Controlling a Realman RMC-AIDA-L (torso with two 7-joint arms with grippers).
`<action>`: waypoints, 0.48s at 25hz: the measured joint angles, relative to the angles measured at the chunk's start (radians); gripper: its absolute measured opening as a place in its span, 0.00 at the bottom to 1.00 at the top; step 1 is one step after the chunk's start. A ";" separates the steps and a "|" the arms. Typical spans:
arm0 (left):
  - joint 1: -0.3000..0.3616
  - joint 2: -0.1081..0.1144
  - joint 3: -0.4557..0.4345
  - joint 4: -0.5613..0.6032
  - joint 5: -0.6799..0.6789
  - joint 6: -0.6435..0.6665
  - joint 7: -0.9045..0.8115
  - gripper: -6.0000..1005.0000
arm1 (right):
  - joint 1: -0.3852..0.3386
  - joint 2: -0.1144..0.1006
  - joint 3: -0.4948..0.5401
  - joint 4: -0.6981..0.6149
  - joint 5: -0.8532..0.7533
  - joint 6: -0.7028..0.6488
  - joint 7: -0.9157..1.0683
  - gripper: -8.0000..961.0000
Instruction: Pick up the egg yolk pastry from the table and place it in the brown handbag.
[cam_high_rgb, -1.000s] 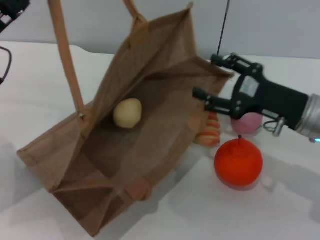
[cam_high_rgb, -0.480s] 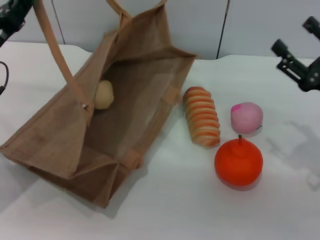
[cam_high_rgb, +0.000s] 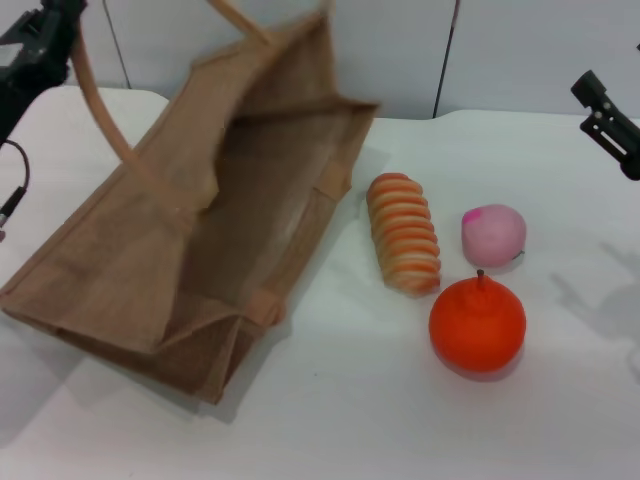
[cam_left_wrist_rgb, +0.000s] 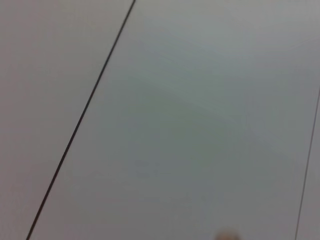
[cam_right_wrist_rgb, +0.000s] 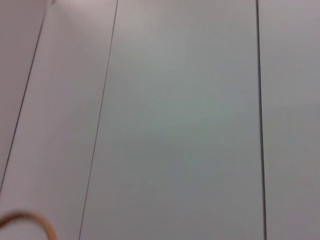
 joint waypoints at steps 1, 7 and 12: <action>-0.001 -0.005 0.000 0.000 0.000 0.007 0.021 0.13 | 0.000 0.000 0.001 0.000 0.000 0.000 0.000 0.90; -0.006 -0.019 -0.027 -0.029 -0.005 0.033 0.120 0.38 | -0.002 -0.002 0.002 0.000 0.000 -0.001 0.000 0.90; -0.003 -0.019 -0.037 -0.048 -0.025 0.026 0.167 0.50 | -0.006 -0.001 0.002 -0.001 0.018 -0.003 0.000 0.90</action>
